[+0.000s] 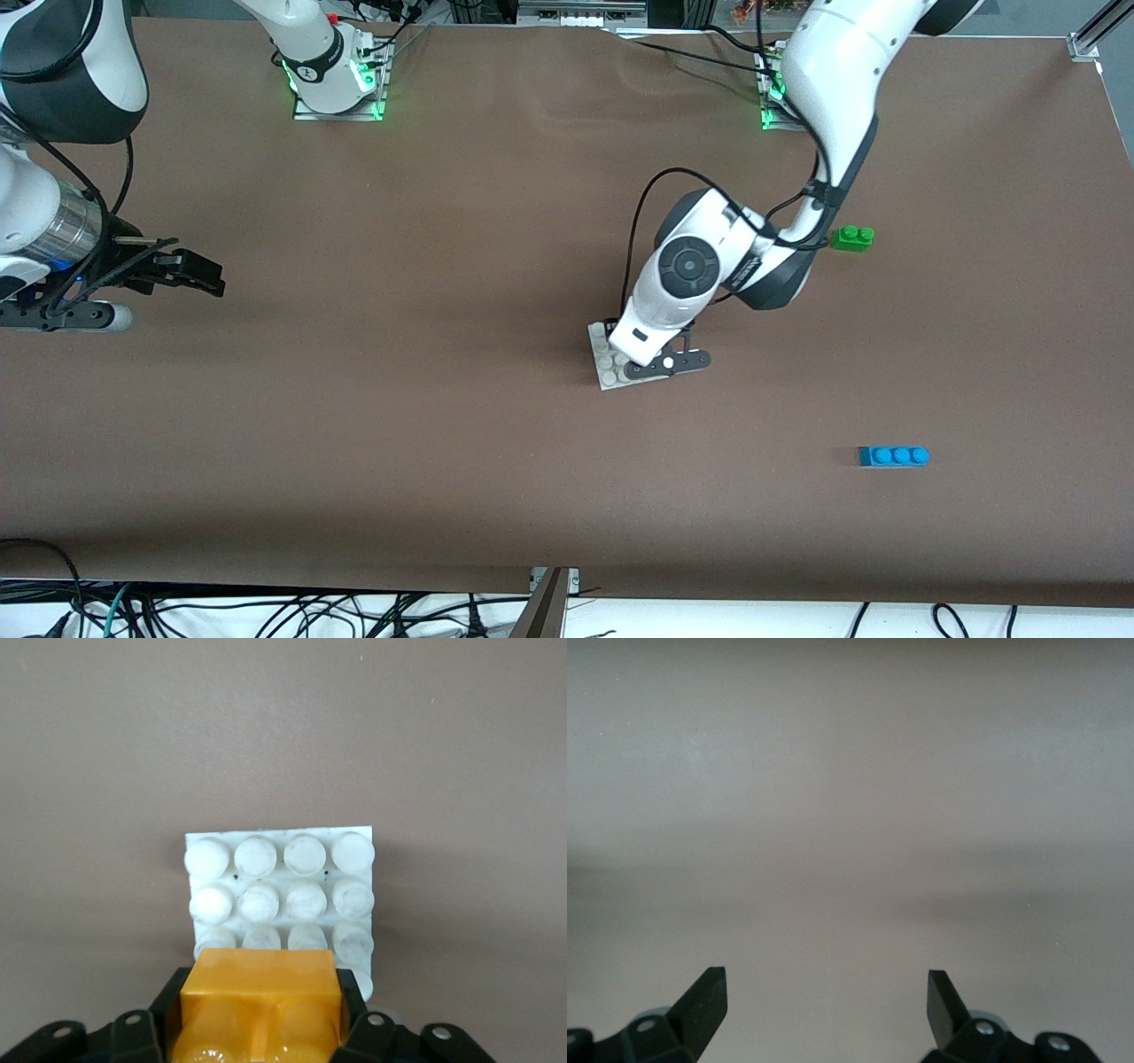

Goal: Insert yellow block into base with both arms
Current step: 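Carry the yellow block over the white base plate with the left gripper, then press the yellow block down onto the plate studs with the left gripper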

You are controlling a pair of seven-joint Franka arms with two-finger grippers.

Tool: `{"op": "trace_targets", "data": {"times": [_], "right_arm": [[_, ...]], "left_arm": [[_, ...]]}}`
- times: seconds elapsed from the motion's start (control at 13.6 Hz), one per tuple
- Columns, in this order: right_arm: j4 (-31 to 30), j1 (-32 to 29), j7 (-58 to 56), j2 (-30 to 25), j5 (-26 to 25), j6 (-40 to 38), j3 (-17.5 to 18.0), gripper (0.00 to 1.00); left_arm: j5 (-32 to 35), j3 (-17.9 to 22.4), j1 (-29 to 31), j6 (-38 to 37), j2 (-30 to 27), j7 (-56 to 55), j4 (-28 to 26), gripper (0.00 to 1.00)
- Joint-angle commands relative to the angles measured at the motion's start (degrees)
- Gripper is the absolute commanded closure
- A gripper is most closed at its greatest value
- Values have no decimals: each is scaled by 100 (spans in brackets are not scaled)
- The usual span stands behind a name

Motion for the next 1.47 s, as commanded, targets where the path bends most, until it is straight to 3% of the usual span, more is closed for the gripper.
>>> {"op": "trace_targets", "data": {"times": [0.0,0.59,1.39], "right_arm": [[60,-32,-154,-36,-29,-144,14,0],[60,-40,-276,-63,-20,-232,5,0],[60,-40,-277,-63,-12,-267,-47,0]], "left_arm": [[136,207,-233,-107,317,-29,326,87],[347,190,-287,279,590,-89,326,87],[57,155,-304,253,582,-459,290,87]]}}
